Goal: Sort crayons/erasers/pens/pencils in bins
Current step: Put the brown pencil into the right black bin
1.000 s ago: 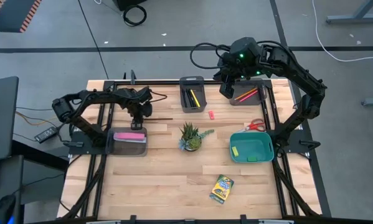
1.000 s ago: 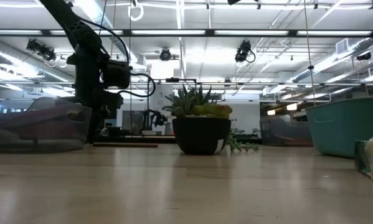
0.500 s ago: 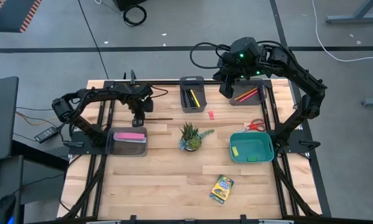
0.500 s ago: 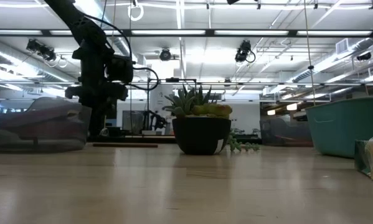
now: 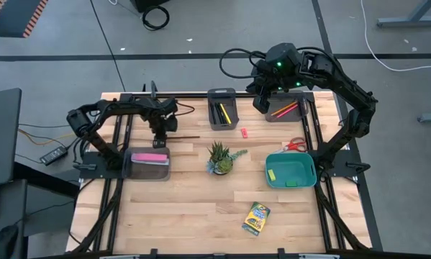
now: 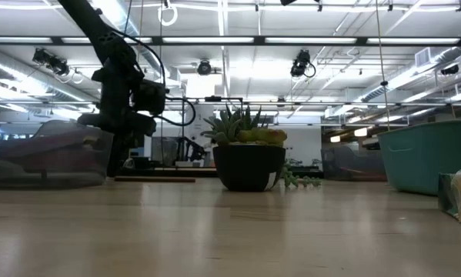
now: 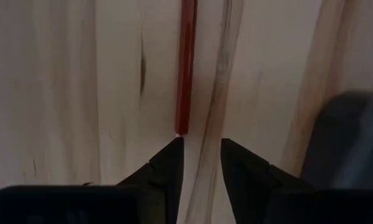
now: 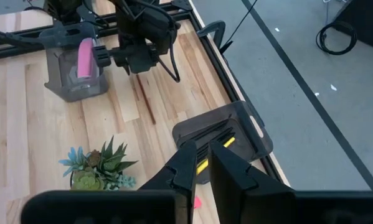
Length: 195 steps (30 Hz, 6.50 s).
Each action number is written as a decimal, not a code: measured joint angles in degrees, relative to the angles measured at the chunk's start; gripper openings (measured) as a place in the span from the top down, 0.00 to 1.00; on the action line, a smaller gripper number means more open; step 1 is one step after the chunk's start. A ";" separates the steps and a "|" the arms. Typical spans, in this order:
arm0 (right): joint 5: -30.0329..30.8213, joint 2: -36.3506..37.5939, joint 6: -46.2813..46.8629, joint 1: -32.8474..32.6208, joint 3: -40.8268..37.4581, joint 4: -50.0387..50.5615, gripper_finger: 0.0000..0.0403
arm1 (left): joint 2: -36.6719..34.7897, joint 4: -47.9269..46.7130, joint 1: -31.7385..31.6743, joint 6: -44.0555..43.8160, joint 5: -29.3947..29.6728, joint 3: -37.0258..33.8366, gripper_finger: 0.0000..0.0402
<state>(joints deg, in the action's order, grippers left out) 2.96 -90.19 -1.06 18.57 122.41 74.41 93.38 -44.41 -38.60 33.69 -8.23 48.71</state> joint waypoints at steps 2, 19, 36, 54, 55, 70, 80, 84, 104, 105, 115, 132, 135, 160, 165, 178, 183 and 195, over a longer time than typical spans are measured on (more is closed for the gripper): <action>-0.04 0.00 0.00 -0.03 0.01 0.00 0.88 | 0.00 -0.02 -0.21 -0.06 0.04 0.00 0.72; -0.02 0.00 -0.39 -0.83 0.00 0.02 0.88 | 1.99 -2.77 -3.76 -0.69 -1.08 2.63 0.78; 0.00 0.00 -0.35 -0.85 0.00 -0.02 0.88 | 2.25 0.30 -2.53 1.86 -2.47 2.60 0.76; 0.01 0.00 -0.07 -0.85 0.00 -0.04 0.88 | 4.50 1.79 -1.60 4.25 -2.07 2.61 0.76; 0.02 0.00 -0.02 -0.85 0.00 -0.04 0.88 | 4.99 1.66 -1.51 4.10 -2.27 2.76 0.76; 0.29 0.00 0.88 -0.85 0.00 -0.04 0.88 | 7.54 3.36 0.73 1.17 -0.72 2.78 0.92; 1.55 0.00 0.79 -0.85 0.00 -0.48 0.88 | 8.12 5.30 5.51 -4.58 0.19 4.18 0.97; 1.55 0.00 0.47 -0.85 0.00 -0.55 0.88 | 8.61 5.84 5.76 -4.53 -1.46 6.27 0.97; 1.55 0.00 0.08 -0.85 0.00 -0.40 0.88 | 8.77 2.11 10.34 -4.61 -5.67 17.11 1.00; 1.55 0.00 -0.04 -0.85 0.00 -0.41 0.88 | 8.73 1.83 10.45 -4.62 -5.68 17.27 1.00; 1.55 0.00 -0.44 -0.85 0.00 -0.39 0.88 | 8.63 -5.14 12.00 -9.89 -11.58 17.33 0.99; 1.49 0.00 -0.57 -1.06 0.00 -0.40 0.88 | 11.98 -3.90 21.26 -15.35 -2.12 17.42 0.61; 1.20 0.00 -0.25 -1.33 0.00 -0.39 0.88 | 14.37 -4.84 21.15 -17.60 -2.05 17.40 0.58; 1.73 0.00 0.34 -4.95 0.00 -0.37 0.88 | 19.12 -1.81 20.98 -30.13 0.14 17.77 0.87; 1.72 0.00 -2.94 -4.98 0.00 -0.37 0.88 | 19.12 -1.26 21.27 -34.66 0.56 17.72 0.95; 1.51 0.00 -10.69 -4.15 0.00 -0.37 0.88 | 19.82 -2.09 22.99 -39.92 2.27 20.84 0.96; 1.51 0.00 -10.83 -2.61 0.00 -0.37 0.88 | 20.39 0.83 23.05 -37.12 0.75 24.42 0.97; 1.49 0.00 -10.80 -1.34 0.00 -0.37 0.88 | 20.61 0.80 22.99 -36.34 -2.13 30.82 1.00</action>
<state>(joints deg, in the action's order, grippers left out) 4.45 -90.19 -11.86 17.22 122.41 74.04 113.99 -43.62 -15.62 -2.64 -10.36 79.52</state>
